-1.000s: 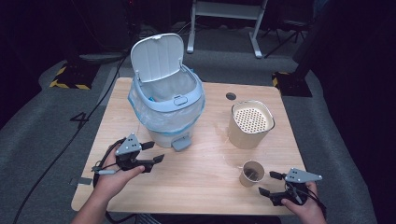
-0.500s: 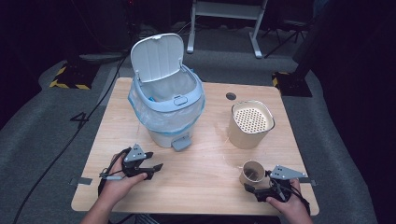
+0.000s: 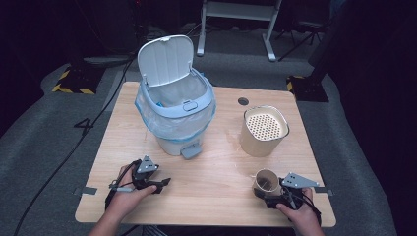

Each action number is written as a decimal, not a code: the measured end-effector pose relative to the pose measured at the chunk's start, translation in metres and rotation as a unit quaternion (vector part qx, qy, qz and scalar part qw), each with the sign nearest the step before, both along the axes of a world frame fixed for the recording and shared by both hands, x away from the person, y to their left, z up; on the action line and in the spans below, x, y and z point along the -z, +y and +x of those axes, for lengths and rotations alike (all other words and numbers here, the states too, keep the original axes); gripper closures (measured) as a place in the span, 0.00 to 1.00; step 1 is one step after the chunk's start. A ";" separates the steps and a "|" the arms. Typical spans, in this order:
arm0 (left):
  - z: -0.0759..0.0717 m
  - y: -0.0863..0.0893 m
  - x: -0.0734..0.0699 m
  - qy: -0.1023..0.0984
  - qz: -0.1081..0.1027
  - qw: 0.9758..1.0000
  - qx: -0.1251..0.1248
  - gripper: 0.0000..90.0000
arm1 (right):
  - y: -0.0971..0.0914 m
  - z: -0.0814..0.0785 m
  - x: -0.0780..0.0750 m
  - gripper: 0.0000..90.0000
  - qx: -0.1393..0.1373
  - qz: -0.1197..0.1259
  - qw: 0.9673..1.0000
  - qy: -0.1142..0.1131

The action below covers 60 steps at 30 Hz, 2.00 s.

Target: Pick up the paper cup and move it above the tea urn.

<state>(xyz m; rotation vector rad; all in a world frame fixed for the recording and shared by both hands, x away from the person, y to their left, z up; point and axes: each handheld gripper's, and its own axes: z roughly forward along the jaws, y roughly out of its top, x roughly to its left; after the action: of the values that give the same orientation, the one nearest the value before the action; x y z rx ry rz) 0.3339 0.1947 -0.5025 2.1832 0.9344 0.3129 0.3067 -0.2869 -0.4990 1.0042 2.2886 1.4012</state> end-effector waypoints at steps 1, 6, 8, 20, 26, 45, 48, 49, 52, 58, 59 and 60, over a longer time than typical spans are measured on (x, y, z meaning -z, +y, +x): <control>0.000 0.000 0.000 -0.002 0.002 1.000 -0.001 0.32 | 0.000 0.000 0.000 0.29 0.000 -0.001 1.000 -0.001; 0.000 -0.002 0.001 -0.006 0.012 1.000 -0.006 0.28 | 0.000 0.000 0.000 0.30 -0.002 -0.003 1.000 -0.005; 0.000 -0.003 0.002 -0.008 0.019 1.000 -0.006 0.25 | -0.001 0.000 0.000 0.30 -0.001 -0.001 1.000 -0.004; 0.002 -0.004 0.002 -0.004 0.022 1.000 0.003 0.17 | -0.006 -0.003 -0.015 0.32 -0.008 -0.015 1.000 -0.015; 0.006 -0.002 0.002 -0.004 0.022 1.000 0.013 0.17 | -0.010 -0.002 -0.032 0.32 -0.013 -0.030 0.999 -0.025; 0.010 -0.001 0.002 -0.005 0.025 1.000 0.012 0.16 | -0.018 0.018 -0.088 0.32 -0.026 -0.023 0.999 -0.002; 0.010 -0.001 0.002 -0.005 0.025 1.000 0.012 0.16 | -0.017 0.022 -0.098 0.32 -0.027 -0.017 0.999 -0.001; 0.010 -0.001 0.002 -0.005 0.025 1.000 0.012 0.16 | -0.017 0.024 -0.101 0.32 -0.026 -0.018 0.999 -0.001; 0.010 -0.001 0.002 -0.005 0.025 1.000 0.012 0.16 | -0.016 0.028 -0.109 0.32 -0.026 -0.022 0.999 -0.003; 0.010 -0.001 0.002 -0.005 0.025 1.000 0.012 0.16 | -0.015 0.035 -0.123 0.32 -0.024 -0.019 0.999 -0.010; 0.010 -0.001 0.002 -0.005 0.025 1.000 0.012 0.16 | -0.016 0.036 -0.125 0.32 -0.024 -0.017 1.000 -0.010; 0.010 -0.001 0.002 -0.005 0.025 1.000 0.012 0.16 | -0.016 0.037 -0.126 0.32 -0.024 -0.015 1.000 -0.009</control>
<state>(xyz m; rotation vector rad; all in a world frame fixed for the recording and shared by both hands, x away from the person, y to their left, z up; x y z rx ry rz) 0.3436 0.1936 -0.5044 2.2342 0.9030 0.3385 0.3436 -0.3031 -0.3727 0.9301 2.3275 1.3844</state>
